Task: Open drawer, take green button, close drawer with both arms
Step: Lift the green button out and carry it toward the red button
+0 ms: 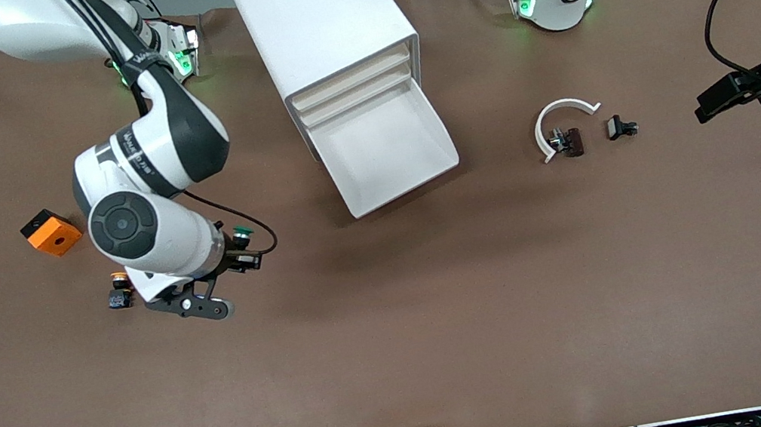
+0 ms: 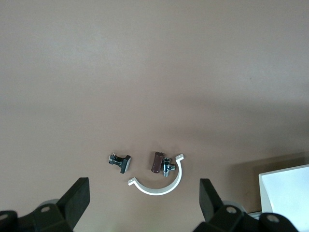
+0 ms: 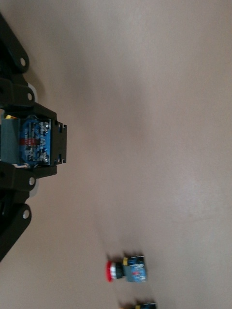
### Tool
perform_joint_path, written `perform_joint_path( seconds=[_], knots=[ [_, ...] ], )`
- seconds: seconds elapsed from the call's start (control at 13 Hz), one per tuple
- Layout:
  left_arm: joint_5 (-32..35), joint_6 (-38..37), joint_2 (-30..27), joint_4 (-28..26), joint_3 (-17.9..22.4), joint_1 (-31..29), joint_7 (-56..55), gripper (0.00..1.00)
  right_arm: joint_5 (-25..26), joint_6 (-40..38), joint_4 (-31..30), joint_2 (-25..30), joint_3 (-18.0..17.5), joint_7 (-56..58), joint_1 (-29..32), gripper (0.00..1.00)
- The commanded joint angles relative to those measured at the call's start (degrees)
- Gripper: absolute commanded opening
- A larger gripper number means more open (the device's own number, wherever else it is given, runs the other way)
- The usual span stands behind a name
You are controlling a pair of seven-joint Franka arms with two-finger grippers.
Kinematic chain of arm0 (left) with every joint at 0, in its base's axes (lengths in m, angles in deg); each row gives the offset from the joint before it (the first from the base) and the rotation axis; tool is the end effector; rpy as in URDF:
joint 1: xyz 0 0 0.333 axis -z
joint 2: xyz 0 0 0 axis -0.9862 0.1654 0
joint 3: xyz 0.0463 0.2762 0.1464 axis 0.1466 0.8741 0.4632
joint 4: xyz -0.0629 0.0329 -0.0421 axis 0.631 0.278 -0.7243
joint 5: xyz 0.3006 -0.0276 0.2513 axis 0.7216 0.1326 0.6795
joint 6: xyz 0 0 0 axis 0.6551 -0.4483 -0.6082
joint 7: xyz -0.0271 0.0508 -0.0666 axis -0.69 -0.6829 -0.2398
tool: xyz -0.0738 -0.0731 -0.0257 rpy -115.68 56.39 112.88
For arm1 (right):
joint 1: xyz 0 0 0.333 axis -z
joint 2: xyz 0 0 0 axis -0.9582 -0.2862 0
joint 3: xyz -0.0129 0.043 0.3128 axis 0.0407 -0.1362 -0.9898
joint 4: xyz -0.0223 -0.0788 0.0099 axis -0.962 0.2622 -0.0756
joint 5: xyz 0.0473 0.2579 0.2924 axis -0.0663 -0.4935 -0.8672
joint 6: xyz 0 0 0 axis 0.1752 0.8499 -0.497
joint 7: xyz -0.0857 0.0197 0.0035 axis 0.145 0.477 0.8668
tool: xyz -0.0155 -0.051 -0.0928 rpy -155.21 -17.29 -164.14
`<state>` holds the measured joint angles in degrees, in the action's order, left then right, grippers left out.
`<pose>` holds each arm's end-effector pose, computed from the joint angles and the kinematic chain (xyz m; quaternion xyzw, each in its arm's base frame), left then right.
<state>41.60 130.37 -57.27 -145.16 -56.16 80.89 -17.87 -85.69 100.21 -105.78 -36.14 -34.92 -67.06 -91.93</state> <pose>0.5787 -0.0201 0.5922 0.9968 0.0720 -0.0332 0.0115 0.6392 0.2454 0.3964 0.9906 -0.1237 -0.0573 0.0086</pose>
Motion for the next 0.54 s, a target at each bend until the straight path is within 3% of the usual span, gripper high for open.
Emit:
perform_joint_path(
  seconds=[0.0, 0.23, 0.46],
  knots=[
    [1.32, -0.59, 0.40, 1.12, -0.24, 0.02, -0.19, 1.00, 0.44, 10.11, -14.38, 6.60, -0.73, 7.06, 3.43, 0.00],
    [1.32, -0.50, 0.49, 1.12, -0.06, -0.15, -0.11, 1.00, 4.12, 17.67, -20.45, 6.35, -0.73, 7.34, 4.93, 0.00],
    [1.41, -0.50, 2.15, 1.03, -0.06, 0.46, -0.19, 1.00, 5.97, 30.58, -29.59, 6.35, -0.65, 7.86, 6.16, 0.00]
  ],
)
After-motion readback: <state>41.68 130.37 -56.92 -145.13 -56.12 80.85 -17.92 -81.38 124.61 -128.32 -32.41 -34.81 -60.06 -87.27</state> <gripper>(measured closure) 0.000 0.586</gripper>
